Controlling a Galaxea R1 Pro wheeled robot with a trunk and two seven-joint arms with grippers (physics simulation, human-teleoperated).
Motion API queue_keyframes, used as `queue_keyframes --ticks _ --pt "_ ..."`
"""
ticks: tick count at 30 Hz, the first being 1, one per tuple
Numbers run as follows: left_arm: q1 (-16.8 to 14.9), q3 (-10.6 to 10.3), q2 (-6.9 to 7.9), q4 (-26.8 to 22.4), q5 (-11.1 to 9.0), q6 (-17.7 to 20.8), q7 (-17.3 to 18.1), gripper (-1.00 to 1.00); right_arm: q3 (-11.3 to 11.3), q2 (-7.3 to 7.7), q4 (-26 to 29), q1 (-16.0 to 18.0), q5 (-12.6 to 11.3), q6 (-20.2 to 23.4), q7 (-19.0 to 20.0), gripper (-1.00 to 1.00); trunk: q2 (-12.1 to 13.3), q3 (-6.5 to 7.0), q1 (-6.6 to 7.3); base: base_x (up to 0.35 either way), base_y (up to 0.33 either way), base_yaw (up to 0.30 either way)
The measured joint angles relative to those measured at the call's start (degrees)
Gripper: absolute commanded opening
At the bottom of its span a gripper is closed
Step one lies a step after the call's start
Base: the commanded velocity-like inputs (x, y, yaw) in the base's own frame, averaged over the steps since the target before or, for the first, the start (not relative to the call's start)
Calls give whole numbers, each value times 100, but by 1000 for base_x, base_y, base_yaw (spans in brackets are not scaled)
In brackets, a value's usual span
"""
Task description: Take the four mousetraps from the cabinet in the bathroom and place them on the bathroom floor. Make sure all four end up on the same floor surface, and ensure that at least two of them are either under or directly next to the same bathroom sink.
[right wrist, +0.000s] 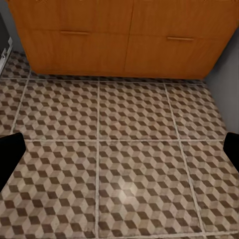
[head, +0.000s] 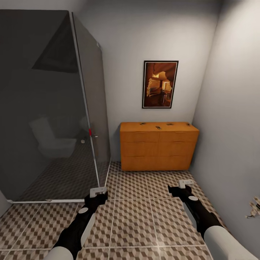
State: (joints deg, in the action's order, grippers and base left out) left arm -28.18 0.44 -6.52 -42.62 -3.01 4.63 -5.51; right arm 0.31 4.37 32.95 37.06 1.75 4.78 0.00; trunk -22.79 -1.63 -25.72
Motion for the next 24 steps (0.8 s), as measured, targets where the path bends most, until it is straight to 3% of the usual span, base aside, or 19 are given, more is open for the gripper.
queue_keyframes --ticks 12,24 --pt "0 -14 -29 9 6 26 -71 100 0 138 -94 4 -10 5 61 100 0 0 1 289 -112 0" --pt "1 -254 -69 8 172 52 -650 100 0 187 -227 3 -16 13 326 100 0 0 1 318 -157 0"
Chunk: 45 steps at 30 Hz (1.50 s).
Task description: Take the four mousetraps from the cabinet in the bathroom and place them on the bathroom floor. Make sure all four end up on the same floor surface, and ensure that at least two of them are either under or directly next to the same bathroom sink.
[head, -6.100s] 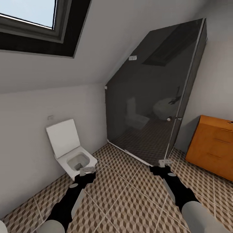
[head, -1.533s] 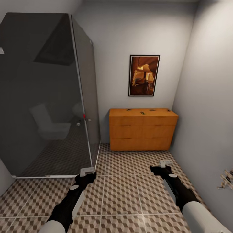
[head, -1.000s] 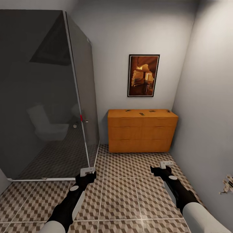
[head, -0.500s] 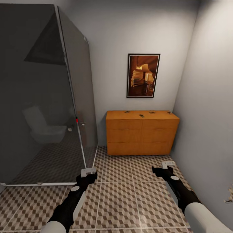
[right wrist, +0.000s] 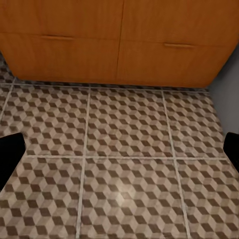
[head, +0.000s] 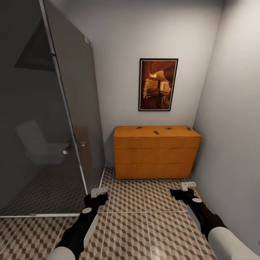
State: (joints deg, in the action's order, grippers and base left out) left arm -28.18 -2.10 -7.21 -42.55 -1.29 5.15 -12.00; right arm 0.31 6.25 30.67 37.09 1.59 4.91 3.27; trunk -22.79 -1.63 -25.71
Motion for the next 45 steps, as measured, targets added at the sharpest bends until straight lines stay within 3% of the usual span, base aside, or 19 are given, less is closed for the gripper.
queue_keyframes --ticks 7,13,21,29,45 --pt "0 -54 -159 -6 21 18 -251 100 6 45 -11 -1 0 22 64 100 0 0 0 320 -160 0" --pt "0 -58 -205 -11 14 20 -266 100 8 228 -11 3 -40 28 88 100 0 0 0 320 -160 0" --pt "0 -66 -279 -14 23 22 -292 100 4 449 -10 0 -500 17 169 100 0 0 0 320 -160 0" --pt "0 -61 -279 -11 18 17 -301 100 -6 493 -10 2 -678 -3 186 100 0 0 0 320 -157 0" --pt "0 -45 -279 -14 17 7 -304 100 -17 490 -10 4 -692 -13 189 100 0 0 0 322 -100 0"
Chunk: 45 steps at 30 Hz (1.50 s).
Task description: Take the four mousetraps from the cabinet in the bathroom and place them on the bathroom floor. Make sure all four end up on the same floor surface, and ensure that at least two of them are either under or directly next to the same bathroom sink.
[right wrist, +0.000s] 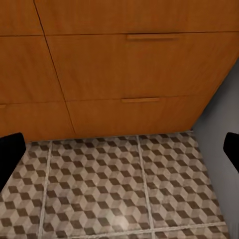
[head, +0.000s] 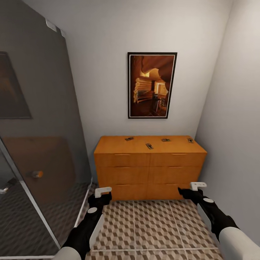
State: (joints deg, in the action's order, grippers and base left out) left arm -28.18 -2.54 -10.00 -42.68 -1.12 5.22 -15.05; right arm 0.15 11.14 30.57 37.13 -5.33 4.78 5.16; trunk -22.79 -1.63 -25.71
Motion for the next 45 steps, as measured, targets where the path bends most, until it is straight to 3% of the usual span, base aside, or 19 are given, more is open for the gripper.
queue_keyframes --ticks 22,45 --pt "0 6 0 5 -2 -24 11 100 -20 -1 0 -4 8 -1 2 100 1 0 -1 311 -4 0" --pt "0 14 0 -63 -46 -1 19 100 -2 3 7 -2 9 8 0 100 1 0 -3 28 0 0"
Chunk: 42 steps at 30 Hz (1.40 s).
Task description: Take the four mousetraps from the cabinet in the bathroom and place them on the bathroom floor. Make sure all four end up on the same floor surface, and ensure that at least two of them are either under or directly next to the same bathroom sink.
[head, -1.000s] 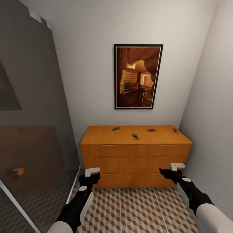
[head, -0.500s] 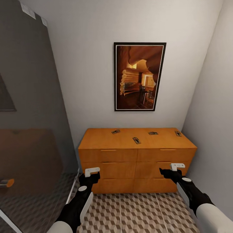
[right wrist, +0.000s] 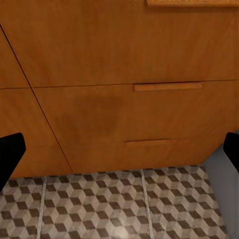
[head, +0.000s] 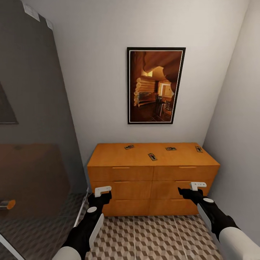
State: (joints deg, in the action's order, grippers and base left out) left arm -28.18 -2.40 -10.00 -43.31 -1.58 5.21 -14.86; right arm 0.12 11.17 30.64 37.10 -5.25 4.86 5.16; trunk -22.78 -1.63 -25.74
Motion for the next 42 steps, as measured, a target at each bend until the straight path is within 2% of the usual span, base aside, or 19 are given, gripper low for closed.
queue_keyframes --ticks 5,8,9,13,20,33,42 --pt "-2 -27 0 -243 21 217 -1 100 8 36 140 7 29 46 -5 100 0 0 0 0 0 0" --pt "-7 -33 0 -528 24 585 -3 100 10 56 258 10 34 65 -11 100 0 0 0 0 0 0" --pt "-11 -36 0 -776 23 856 -2 100 10 63 331 13 39 73 -14 100 -1 1 0 0 0 0" --pt "-14 -39 0 -1355 16 1319 1 100 11 71 456 23 40 80 -21 100 0 0 0 0 0 0" --pt "-16 -34 0 -2028 -10 1678 46 100 11 64 573 32 15 70 -50 100 0 0 0 0 0 0" --pt "-128 -44 0 -2120 -16 1813 66 100 11 67 928 57 13 162 -37 100 0 0 0 0 0 0" --pt "-347 -124 0 -2115 -9 2101 50 100 15 79 1289 275 10 936 -11 100 0 1 0 0 0 0"
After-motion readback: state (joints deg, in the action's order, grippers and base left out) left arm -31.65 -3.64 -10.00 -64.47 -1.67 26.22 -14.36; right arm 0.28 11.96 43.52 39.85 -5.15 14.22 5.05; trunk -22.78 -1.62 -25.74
